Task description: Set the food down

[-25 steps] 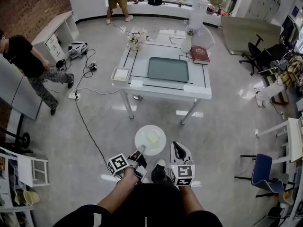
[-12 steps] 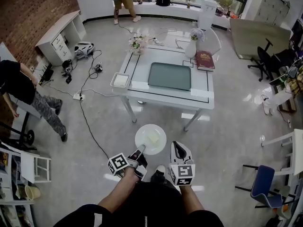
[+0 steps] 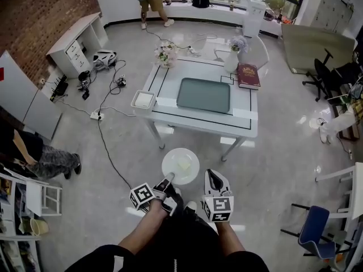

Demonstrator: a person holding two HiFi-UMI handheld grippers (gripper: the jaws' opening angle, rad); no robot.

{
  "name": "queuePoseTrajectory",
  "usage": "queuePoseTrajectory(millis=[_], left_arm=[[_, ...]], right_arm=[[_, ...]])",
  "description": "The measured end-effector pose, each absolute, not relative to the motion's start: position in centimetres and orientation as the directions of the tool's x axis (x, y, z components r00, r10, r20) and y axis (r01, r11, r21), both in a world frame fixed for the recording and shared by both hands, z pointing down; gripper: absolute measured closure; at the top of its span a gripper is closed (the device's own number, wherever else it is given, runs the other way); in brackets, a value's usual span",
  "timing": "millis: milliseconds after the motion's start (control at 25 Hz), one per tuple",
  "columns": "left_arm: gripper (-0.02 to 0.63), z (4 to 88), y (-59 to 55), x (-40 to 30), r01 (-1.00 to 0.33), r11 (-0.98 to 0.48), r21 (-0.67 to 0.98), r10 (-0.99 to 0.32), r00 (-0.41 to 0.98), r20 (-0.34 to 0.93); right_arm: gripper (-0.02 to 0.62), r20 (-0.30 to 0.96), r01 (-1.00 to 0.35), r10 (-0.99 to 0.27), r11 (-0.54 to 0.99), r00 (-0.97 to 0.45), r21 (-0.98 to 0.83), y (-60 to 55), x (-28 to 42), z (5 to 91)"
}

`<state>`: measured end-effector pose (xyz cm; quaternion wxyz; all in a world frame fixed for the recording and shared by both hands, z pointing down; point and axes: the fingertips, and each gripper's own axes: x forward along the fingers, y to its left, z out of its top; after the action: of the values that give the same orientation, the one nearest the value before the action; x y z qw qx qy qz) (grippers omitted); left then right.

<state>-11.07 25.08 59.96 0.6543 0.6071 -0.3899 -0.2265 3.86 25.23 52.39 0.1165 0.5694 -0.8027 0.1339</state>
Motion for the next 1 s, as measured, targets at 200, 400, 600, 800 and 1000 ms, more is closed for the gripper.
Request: queuePoseTrajectory(millis=[200, 400, 600, 800, 1000], left_arm=[[0.589, 60.4, 22.8, -10.1, -0.181, 0.158, 0.971, -0.769, 0.594, 0.236], [0.589, 60.8, 19.6, -9.1, -0.176, 0.167, 0.970, -0.762, 0.601, 0.240], [0.589, 61.4, 15.3, -7.9, -0.168, 0.169, 0.971, -0.750, 0.618, 0.237], [0.589, 61.4, 10.3, -7.5, -0.167, 0.178, 0.970, -0.732, 0.636, 0.244], [0.589, 61.3, 5.0, -8.3, -0.173, 0.181, 0.968, -0.722, 0.645, 0.250]], right_arm=[[0.586, 0.344, -0.945, -0.881, 0.315, -0.325, -0.086, 23.0, 4.8, 52.7], [0.586, 0.356, -0.949, -0.880, 0.304, -0.313, -0.084, 20.0, 5.8, 53.0], [0.586, 0.370, -0.954, -0.880, 0.292, -0.298, -0.074, 16.1, 6.6, 53.6], [0.586, 0.391, -0.960, -0.877, 0.270, -0.279, -0.079, 11.2, 6.9, 54.0], [0.586, 0.400, -0.962, -0.876, 0.266, -0.270, -0.067, 5.9, 5.9, 53.8]])
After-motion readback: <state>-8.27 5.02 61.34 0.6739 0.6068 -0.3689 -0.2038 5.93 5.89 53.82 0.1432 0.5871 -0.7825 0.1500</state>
